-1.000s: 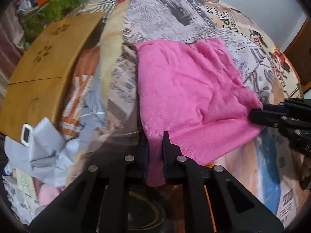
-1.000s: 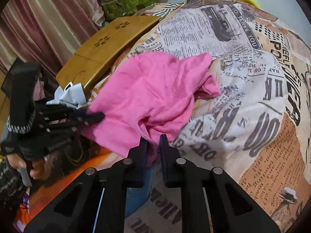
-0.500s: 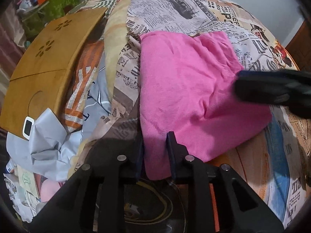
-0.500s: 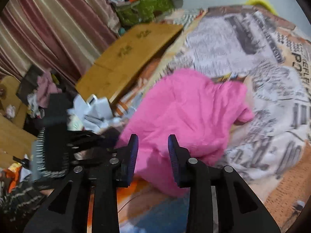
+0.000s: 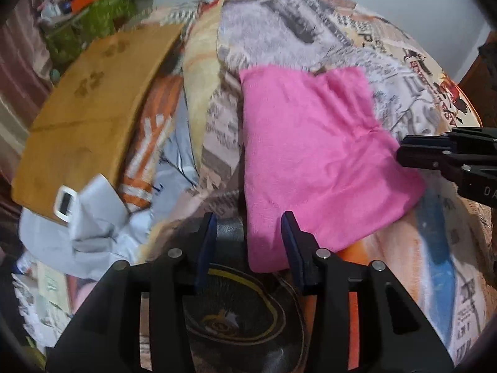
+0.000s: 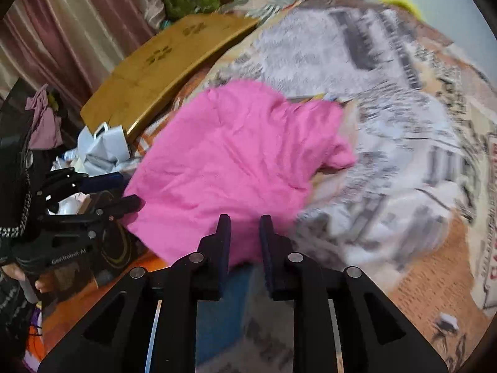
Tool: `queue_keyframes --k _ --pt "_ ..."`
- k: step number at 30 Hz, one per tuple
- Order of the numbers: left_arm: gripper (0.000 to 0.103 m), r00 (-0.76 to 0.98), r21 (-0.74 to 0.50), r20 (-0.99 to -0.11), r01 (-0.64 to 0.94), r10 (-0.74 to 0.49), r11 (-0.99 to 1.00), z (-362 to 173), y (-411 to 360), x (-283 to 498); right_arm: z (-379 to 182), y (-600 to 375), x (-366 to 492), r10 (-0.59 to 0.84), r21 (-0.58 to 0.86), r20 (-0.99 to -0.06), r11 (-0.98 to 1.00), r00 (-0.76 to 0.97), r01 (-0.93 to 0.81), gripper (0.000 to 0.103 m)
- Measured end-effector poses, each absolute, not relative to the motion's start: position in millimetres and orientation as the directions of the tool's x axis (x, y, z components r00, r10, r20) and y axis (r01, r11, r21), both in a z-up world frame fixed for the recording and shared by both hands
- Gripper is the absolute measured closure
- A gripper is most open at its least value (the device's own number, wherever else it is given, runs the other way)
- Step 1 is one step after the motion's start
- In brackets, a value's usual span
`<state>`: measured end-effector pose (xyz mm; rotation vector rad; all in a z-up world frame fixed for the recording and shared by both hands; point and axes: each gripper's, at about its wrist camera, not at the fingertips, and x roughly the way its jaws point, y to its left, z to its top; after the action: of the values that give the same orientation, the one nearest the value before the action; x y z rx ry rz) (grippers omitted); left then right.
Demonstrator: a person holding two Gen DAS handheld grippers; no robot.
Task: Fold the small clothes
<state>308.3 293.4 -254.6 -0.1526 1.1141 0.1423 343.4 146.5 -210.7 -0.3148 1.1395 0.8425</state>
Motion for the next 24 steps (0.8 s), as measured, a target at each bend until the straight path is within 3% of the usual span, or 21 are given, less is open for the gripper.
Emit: queue_keyframes --k 4,10,17,24 --pt "0.060 0.505 -0.077 -0.862 -0.193 0.032 0.978 -207.3 287.2 294.5 -171.3 120.1 331.0 0.478 0.191 -0.847 0.682 0.232 -0.706 0.084" --pt "0.060 0.661 -0.106 -0.749 -0.183 0.042 0.977 -112.7 265.4 255.7 -89.3 78.8 289.5 0.600 0.217 -0.712 0.682 0.365 -0.698 0.077" --pt "0.060 0.826 -0.083 -0.561 -0.125 0.057 0.989 -13.0 211.1 188.4 -7.2 41.5 218.1 0.704 0.201 -0.511 0.655 0.493 -0.728 0.075" --pt "0.060 0.930 -0.022 -0.355 -0.107 0.092 0.994 48.4 154.7 109.8 37.8 11.4 139.9 0.733 0.112 -0.340 0.653 0.589 -0.749 0.075"
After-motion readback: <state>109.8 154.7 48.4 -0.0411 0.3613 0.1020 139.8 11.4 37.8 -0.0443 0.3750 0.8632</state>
